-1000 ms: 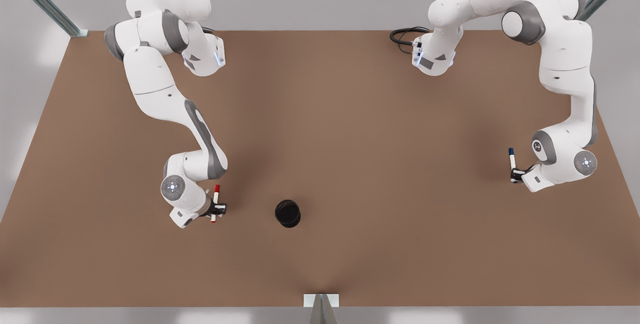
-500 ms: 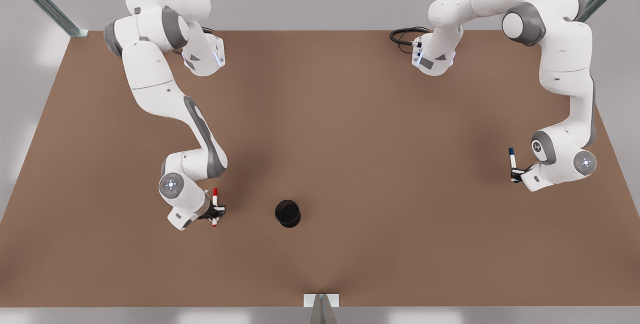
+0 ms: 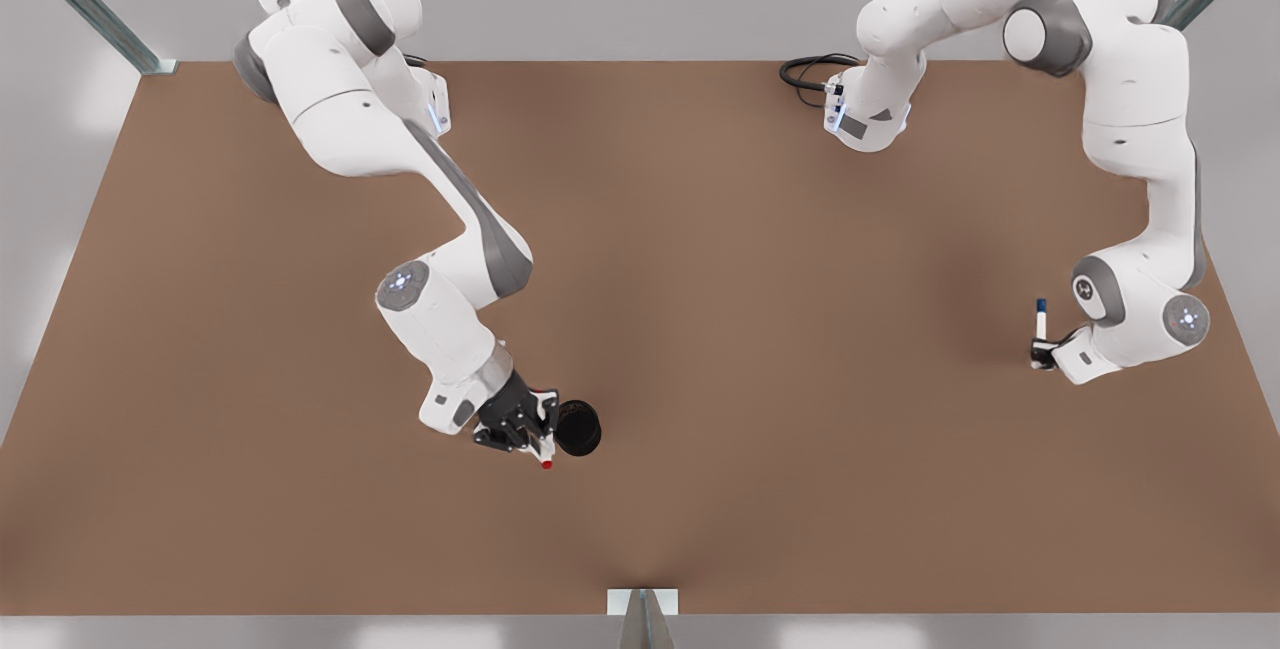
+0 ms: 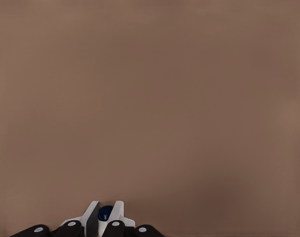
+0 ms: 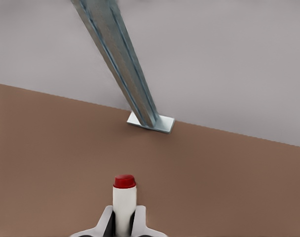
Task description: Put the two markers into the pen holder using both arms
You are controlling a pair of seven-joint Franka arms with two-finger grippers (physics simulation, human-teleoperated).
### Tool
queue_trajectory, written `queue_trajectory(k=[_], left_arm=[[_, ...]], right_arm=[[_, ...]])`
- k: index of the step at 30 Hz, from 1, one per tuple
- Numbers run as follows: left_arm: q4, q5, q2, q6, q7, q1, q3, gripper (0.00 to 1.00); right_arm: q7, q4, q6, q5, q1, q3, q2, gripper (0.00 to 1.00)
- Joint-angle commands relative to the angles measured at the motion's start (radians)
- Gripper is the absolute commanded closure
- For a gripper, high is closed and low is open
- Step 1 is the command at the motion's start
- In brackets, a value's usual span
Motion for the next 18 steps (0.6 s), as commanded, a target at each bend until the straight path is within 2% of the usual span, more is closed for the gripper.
queue_trajectory(k=[1,2,4,7,11,14,18], left_arm=[[0.018,-0.105,-0.037,-0.103,0.085,0.001,-0.024,0.79],[0.064,-0.181,-0.053,-0.178,0.133,-0.002,-0.025,0.79],[0.141,-0.199,-0.07,-0.284,0.135,-0.011,-0.048,0.79],[0.227,-0.201,-0.073,-0.389,0.13,-0.011,-0.076,0.79],[0.26,-0.201,-0.087,-0.474,0.139,-0.011,-0.093,0.79],[0.287,-0.27,-0.087,-0.582,0.167,-0.012,-0.093,0.79],[0.288,-0.279,-0.088,-0.597,0.165,-0.012,-0.099,0.79]], right_arm=[[-0.005,0.039,0.239,-0.017,0.023,-0.001,0.051,0.79],[-0.045,0.079,0.292,-0.023,0.045,-0.011,0.091,0.79],[-0.045,0.214,0.293,-0.023,0.074,-0.013,0.177,0.79],[-0.085,0.184,0.439,-0.023,0.079,-0.013,0.217,0.79],[-0.126,0.0,0.631,-0.02,0.075,-0.011,0.201,0.79],[-0.126,-0.103,0.71,-0.02,0.066,-0.013,0.168,0.79],[-0.125,-0.249,0.799,-0.02,0.054,-0.013,0.102,0.79]])
